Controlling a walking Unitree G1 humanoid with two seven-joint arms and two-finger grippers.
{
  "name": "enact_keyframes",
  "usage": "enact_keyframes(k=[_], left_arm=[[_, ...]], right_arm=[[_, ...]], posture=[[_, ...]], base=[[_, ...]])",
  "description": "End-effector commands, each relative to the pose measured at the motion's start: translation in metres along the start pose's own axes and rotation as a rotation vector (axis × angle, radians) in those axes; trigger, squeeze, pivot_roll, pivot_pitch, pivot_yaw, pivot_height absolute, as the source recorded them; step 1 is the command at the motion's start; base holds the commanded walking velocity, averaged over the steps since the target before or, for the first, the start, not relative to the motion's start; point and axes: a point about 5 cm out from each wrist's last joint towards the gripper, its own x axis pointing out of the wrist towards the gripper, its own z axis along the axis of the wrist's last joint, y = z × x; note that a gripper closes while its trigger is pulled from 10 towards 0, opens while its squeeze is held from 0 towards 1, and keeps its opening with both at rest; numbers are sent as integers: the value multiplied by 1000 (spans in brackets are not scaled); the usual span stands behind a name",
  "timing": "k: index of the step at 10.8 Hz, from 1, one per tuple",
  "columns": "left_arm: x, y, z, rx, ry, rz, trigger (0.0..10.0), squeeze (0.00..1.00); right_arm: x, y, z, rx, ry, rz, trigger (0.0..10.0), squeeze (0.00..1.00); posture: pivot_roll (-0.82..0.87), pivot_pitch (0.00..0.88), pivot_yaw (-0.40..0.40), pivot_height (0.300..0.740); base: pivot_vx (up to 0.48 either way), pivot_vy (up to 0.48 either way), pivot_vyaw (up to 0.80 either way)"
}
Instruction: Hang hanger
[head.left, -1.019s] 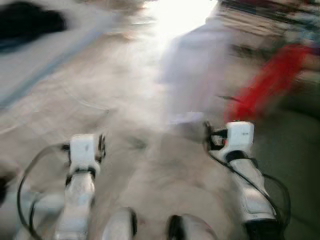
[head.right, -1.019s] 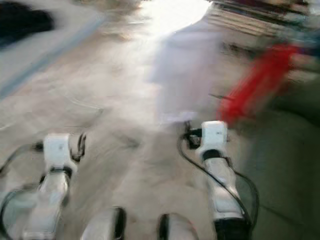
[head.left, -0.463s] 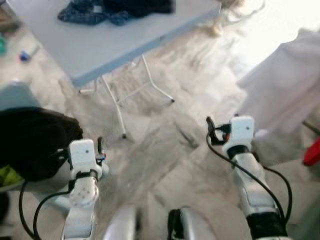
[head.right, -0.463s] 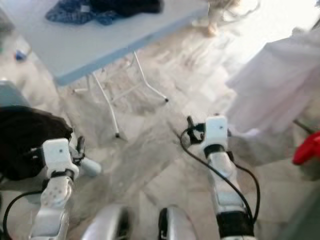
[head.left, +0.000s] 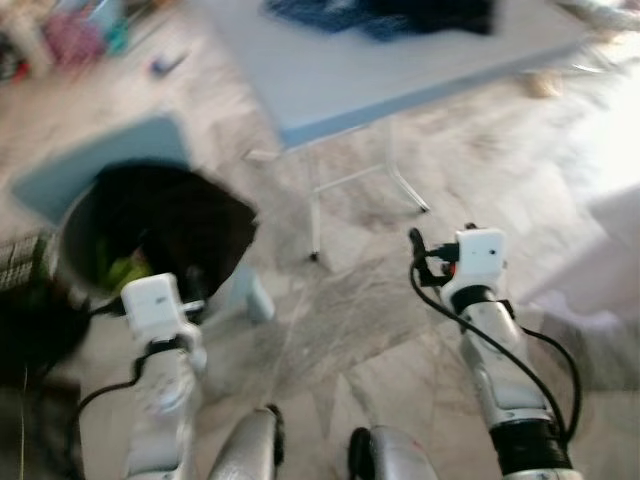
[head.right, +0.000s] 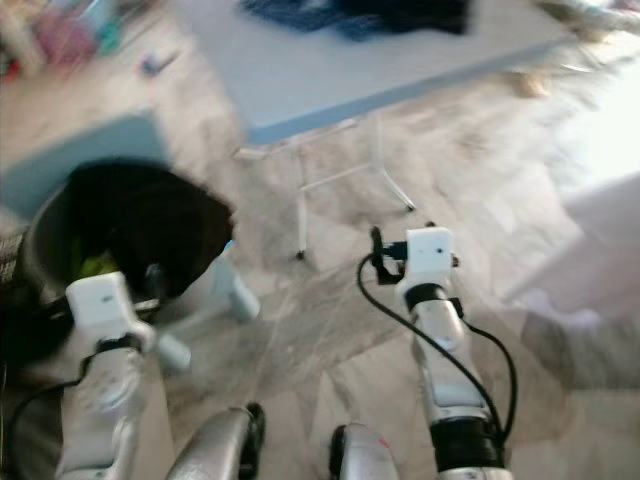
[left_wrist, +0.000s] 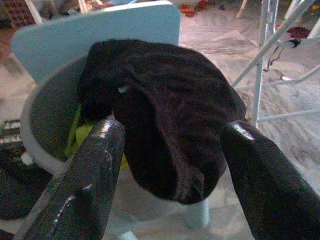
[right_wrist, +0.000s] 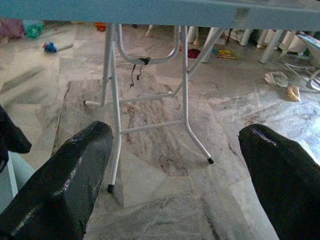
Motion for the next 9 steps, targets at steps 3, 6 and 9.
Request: enact_keyframes(k=[3, 6, 9], left_arm=[[0, 3, -4, 15, -5, 43, 10000, 0], [2, 2, -7, 23, 9, 52, 10000, 0], [6, -8, -14, 27, 64, -7, 10000, 0]], right_arm=[[-2, 1, -1, 9, 0, 6, 10000, 0], [0, 4, 0, 12, -5, 23, 10000, 0], [5, 6, 3, -15, -16, 54, 10000, 0]], posture=[[64, 202, -51, 740], [65, 203, -52, 740], [73, 209, -59, 740]], base=[[0, 0, 606], [0, 0, 727], [0, 0, 200]])
